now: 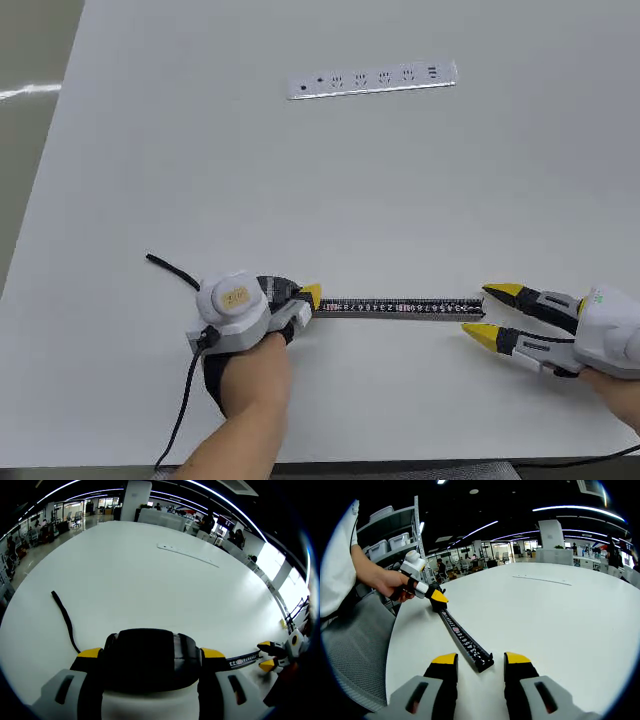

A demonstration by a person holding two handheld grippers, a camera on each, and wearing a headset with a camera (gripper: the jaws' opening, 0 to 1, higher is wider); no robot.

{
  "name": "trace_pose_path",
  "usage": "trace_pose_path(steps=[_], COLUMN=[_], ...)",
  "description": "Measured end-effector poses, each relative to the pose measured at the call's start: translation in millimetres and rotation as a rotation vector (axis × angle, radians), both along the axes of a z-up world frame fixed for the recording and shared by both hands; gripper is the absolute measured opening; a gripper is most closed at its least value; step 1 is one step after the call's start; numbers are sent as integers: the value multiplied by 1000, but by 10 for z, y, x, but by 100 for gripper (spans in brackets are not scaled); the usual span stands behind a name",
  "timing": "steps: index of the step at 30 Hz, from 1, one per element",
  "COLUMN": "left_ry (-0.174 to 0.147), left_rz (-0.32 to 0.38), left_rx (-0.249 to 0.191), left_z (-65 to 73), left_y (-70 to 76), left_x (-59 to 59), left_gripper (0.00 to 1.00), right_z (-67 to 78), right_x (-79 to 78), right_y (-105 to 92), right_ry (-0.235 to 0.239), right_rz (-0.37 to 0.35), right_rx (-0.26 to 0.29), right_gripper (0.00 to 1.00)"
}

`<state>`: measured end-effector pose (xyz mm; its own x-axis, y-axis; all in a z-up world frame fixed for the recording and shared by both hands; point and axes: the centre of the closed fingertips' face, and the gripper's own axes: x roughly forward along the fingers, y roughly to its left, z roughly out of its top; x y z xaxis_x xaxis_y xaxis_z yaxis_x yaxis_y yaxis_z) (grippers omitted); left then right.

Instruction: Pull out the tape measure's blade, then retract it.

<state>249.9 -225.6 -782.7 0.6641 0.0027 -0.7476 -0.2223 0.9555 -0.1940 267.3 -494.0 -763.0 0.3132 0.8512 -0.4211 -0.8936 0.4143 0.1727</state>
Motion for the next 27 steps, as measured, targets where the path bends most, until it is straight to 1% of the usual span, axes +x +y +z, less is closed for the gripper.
trace_pose_path(steps=[2, 6, 8, 11, 14, 17, 19, 22, 24, 26, 27], left_ry=[-1, -1, -3, -5, -5, -5, -5, -7, -8, -13, -11], left_rz=[-1, 0, 0, 2, 1, 2, 3, 4, 6, 18, 13], left_rx=[0, -2, -1, 0, 0, 0, 0, 0, -3, -14, -7], left_z=[0, -1, -1, -1, 0, -1, 0, 0, -2, -4, -8], left_y=[0, 0, -1, 0, 0, 1, 2, 2, 3, 3, 8], left_x=[0, -1, -2, -1, -1, 0, -1, -1, 1, 0, 3], left_gripper=[75, 75, 75, 75, 75, 75, 75, 75, 75, 75, 75], right_z=[-6, -53, -67, -56, -54, -61, -63, -66, -71, -75, -79], right_x=[-3, -2, -12, -32, -9, -27, -19, 4, 7, 6, 7], right_y=[-1, -28, -40, -44, -45, -15, -4, 1, 0, 0, 1], right_ry=[3, 4, 11, 16, 10, 12, 0, -2, -12, -9, -12], right_rz=[14, 38, 52, 71, 79, 99, 108, 113, 125, 135, 141], right_rx=[6, -5, 2, 6, 4, 11, 9, 13, 8, 7, 4], right_gripper=[35, 33, 32, 30, 29, 29, 29, 28, 27, 26, 26])
